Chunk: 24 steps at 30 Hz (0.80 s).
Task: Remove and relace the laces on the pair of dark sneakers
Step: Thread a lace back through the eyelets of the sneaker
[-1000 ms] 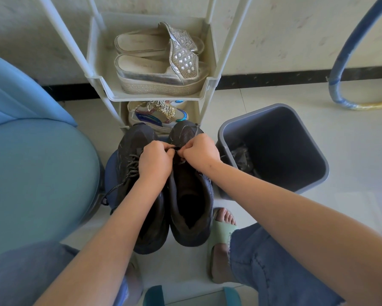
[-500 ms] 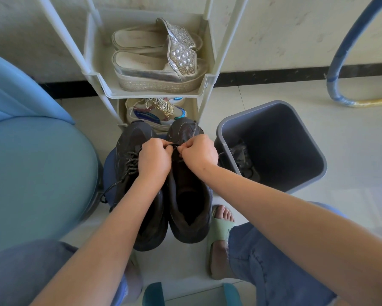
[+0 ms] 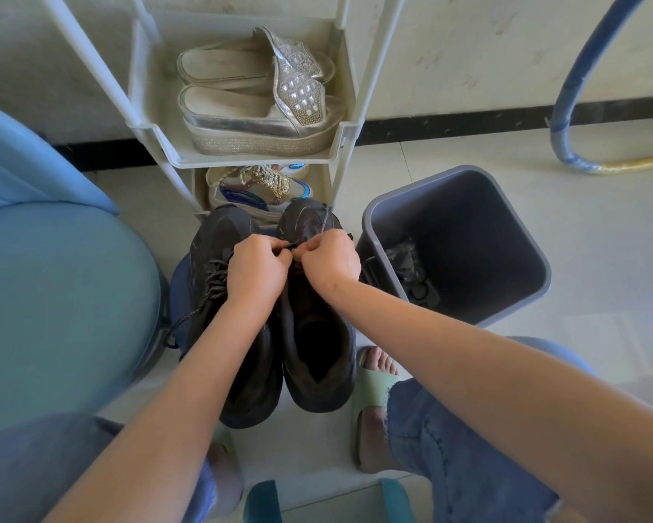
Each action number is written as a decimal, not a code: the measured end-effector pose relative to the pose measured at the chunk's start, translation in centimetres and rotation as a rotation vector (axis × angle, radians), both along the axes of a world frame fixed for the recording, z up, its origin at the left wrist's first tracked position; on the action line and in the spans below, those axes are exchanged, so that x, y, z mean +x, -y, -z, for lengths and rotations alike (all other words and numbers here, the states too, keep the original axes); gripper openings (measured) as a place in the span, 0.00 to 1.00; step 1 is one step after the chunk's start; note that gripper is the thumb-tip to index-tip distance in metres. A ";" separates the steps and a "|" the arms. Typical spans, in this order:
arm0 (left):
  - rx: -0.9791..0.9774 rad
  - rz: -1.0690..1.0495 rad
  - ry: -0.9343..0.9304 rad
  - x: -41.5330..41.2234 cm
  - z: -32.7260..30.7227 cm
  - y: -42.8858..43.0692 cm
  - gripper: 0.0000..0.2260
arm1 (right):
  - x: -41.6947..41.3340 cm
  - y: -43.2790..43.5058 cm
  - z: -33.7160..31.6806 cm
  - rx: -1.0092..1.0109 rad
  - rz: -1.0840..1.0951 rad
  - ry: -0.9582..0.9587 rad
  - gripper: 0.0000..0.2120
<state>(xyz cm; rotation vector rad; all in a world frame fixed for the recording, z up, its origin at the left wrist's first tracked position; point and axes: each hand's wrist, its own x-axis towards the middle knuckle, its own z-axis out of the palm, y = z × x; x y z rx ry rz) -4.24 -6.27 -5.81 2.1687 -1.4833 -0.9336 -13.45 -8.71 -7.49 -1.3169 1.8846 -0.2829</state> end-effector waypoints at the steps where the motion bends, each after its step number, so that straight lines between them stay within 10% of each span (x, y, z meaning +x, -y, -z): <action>1: 0.015 0.001 -0.006 0.0 0.0 0.1 0.12 | -0.1 -0.1 0.0 -0.016 0.011 0.003 0.06; 20: -0.076 -0.173 0.036 -0.3 1.6 1.2 0.06 | -1.0 2.1 -2.4 -0.051 -0.326 -0.042 0.09; 24: -0.208 -0.397 -0.331 -0.6 1.5 1.9 0.04 | -3.3 5.0 -3.2 -0.075 -0.308 0.098 0.12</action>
